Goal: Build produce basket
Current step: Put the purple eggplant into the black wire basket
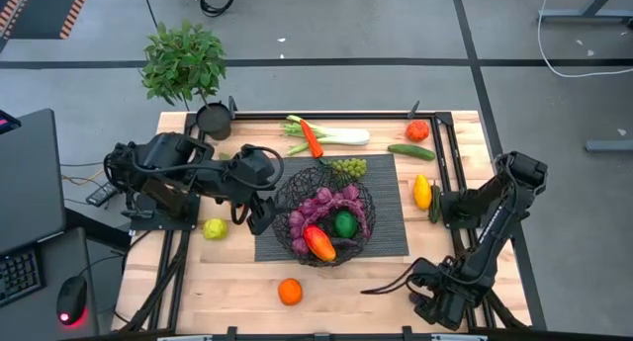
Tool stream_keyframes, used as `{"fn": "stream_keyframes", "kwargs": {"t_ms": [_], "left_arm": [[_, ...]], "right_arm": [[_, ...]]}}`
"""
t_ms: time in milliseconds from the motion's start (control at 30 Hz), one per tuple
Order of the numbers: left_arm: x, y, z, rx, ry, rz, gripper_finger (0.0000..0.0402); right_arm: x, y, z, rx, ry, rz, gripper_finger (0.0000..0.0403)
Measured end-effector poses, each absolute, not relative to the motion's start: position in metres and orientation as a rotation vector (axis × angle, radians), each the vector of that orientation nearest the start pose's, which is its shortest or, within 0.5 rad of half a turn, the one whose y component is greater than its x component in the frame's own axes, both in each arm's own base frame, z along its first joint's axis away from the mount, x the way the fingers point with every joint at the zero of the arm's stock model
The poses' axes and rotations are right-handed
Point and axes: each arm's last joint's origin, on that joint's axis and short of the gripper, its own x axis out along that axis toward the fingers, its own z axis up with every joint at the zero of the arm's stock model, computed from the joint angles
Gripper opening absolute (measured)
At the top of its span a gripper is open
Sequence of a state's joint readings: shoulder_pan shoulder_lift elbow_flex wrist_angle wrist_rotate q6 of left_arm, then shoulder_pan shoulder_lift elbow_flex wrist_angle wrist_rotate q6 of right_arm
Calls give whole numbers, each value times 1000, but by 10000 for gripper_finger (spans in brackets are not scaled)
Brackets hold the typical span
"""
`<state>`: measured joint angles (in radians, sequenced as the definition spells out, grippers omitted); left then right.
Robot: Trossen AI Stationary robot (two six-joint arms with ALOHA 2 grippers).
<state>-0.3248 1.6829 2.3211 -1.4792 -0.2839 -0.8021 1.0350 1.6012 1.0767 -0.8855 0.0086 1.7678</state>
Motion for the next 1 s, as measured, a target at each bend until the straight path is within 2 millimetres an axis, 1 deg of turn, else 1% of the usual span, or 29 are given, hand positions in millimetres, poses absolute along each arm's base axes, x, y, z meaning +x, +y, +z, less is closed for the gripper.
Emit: {"fn": "stream_keyframes", "kwargs": {"t_ms": [200,300,400,533,633,867,1000], "left_arm": [[263,-80,489,-507,759,280,309],[265,-81,488,-505,762,281,309],[266,-81,487,-508,761,282,309],[271,-83,485,-531,760,292,309],[274,-84,483,-546,759,306,309],[278,-84,481,-542,754,309,309],[279,-84,481,-528,757,305,309]], "right_arm": [[139,250,179,770,1517,-354,366],[140,250,174,790,1509,-332,366],[139,248,171,764,1494,-331,366],[136,243,163,725,1525,-331,362],[133,239,157,721,1558,-342,352],[131,237,148,751,1553,-337,320],[131,237,144,806,1544,-346,297]]}}
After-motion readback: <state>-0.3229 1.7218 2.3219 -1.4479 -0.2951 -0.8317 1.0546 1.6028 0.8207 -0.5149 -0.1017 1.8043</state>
